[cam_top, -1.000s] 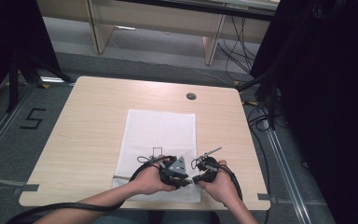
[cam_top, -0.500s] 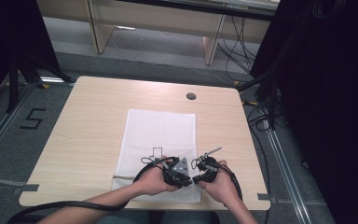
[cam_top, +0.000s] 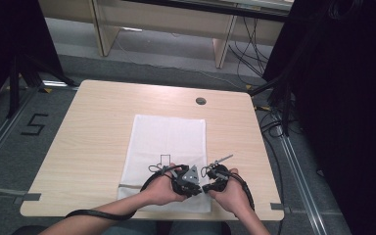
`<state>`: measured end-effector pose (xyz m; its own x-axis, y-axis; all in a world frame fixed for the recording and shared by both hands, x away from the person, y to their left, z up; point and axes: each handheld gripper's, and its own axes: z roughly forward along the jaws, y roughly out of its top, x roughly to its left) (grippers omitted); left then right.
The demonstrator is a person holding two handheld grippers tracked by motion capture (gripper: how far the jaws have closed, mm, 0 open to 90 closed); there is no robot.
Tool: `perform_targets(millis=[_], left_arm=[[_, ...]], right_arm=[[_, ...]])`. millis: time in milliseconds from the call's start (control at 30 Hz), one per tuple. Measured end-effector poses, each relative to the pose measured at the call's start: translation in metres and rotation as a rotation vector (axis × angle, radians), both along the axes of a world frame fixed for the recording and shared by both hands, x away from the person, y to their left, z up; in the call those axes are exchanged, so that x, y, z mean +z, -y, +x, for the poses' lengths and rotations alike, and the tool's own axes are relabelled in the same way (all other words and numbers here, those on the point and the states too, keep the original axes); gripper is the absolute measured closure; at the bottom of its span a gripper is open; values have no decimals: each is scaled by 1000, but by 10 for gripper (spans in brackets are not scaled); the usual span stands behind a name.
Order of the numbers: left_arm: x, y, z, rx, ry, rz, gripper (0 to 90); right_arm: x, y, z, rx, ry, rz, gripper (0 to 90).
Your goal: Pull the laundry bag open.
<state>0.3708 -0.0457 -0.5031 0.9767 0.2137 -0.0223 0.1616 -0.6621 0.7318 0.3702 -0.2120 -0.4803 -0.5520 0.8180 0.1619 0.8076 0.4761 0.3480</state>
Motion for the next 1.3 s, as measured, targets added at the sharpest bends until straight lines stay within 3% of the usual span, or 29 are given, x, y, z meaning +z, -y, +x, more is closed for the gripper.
perform_targets(millis=[133, 267, 533, 600, 700, 933, 1200, 1300], left_arm=[[5, -3, 1, -17, 19, 14, 818], [5, -8, 0, -2, 0, 0, 818], [6, -8, -1, -4, 5, -4, 817], [7, -9, 0, -14, 18, 18, 817], [8, -10, -2, -6, 7, -2, 818], [9, -10, -2, -10, 12, 2, 817], [13, -14, -2, -5, 7, -2, 817], [14, -16, -1, -23, 31, 19, 817]], right_arm=[[0, -1, 0, 19, 6, -11, 900], [0, -1, 1, 23, 6, -8, 900], [0, -1, 1, 19, 6, -6, 900], [0, 0, 1, 19, 5, -3, 900], [-1, 1, 2, 36, 7, 3, 900], [0, 0, 0, 16, 6, -5, 900], [0, -1, 1, 32, 8, -9, 900], [-1, 0, 1, 38, 11, -5, 900]])
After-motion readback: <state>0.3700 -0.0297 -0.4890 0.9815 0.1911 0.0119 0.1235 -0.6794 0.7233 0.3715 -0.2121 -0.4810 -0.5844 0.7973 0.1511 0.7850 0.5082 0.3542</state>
